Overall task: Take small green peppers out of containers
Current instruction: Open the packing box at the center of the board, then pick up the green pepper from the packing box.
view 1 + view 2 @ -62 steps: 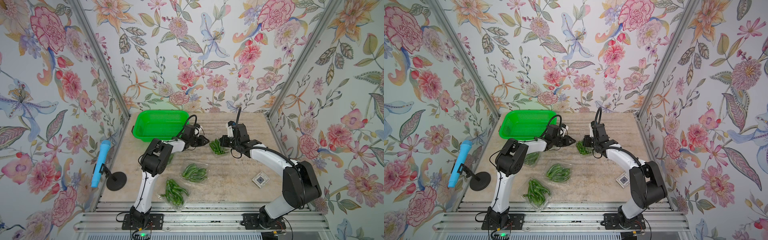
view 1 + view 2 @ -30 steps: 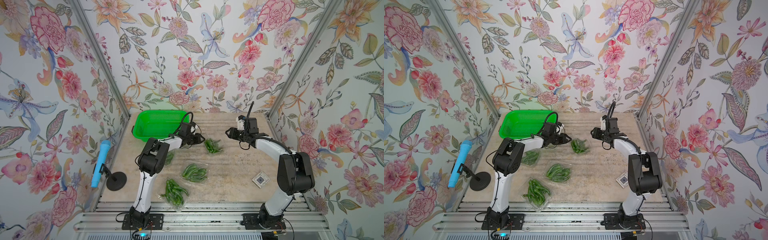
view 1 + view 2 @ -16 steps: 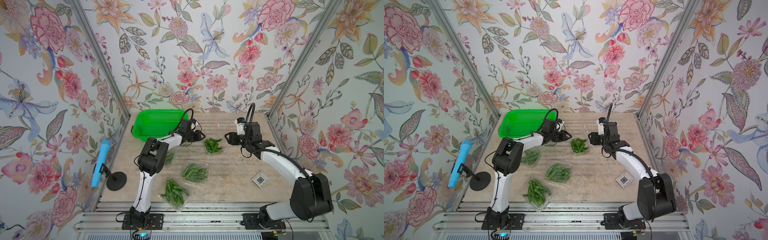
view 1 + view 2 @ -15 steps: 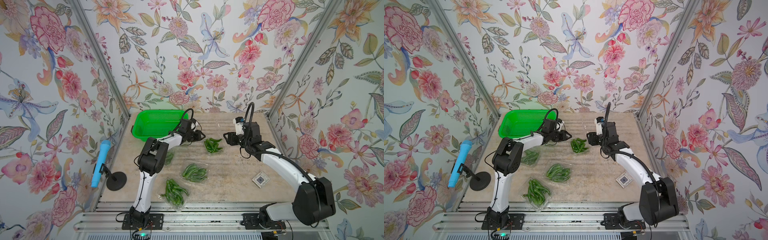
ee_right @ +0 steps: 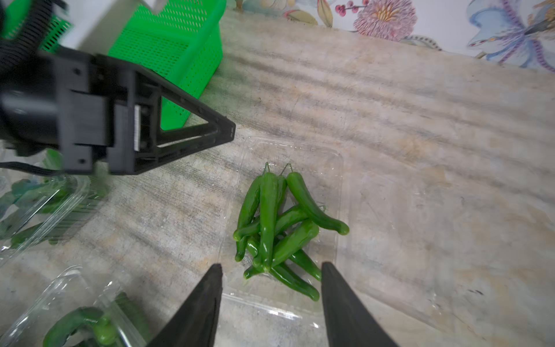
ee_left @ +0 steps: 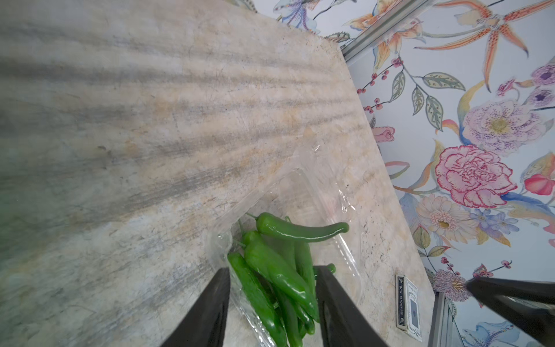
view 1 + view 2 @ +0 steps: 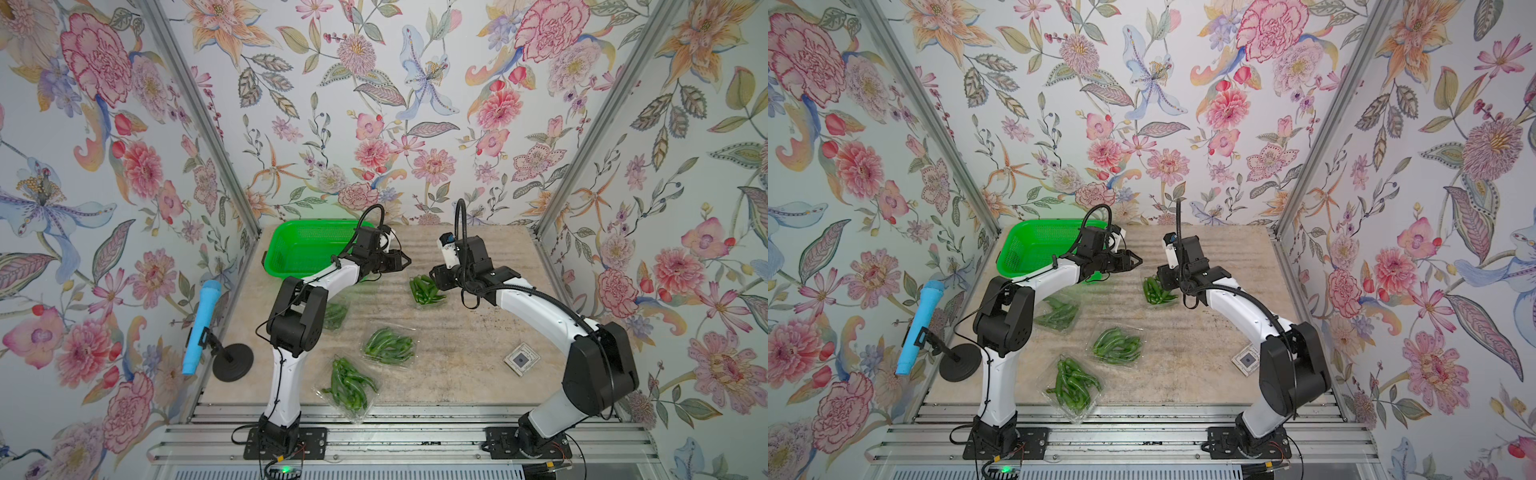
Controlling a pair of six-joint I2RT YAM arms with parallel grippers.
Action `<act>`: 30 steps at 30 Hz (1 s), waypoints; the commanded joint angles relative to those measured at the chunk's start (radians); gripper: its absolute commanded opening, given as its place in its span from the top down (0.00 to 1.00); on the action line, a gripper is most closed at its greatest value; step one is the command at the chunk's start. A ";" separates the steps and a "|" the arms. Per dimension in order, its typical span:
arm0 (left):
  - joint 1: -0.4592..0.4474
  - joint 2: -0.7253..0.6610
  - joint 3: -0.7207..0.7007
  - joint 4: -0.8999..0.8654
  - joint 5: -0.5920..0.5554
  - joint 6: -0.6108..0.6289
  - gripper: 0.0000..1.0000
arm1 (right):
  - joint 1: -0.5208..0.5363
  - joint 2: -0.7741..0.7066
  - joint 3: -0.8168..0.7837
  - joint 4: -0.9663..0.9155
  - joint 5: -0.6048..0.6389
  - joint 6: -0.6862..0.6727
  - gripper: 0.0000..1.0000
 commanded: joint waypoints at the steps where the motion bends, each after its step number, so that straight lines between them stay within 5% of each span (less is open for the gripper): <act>1: 0.036 -0.079 -0.001 -0.032 0.005 0.057 0.49 | -0.008 0.114 0.120 -0.061 -0.041 -0.024 0.50; 11: 0.161 -0.218 -0.237 0.026 -0.029 0.071 0.48 | -0.006 0.364 0.325 -0.180 -0.071 -0.042 0.51; 30: 0.289 -0.249 -0.314 0.078 0.008 0.056 0.49 | 0.016 0.490 0.402 -0.238 -0.103 -0.045 0.59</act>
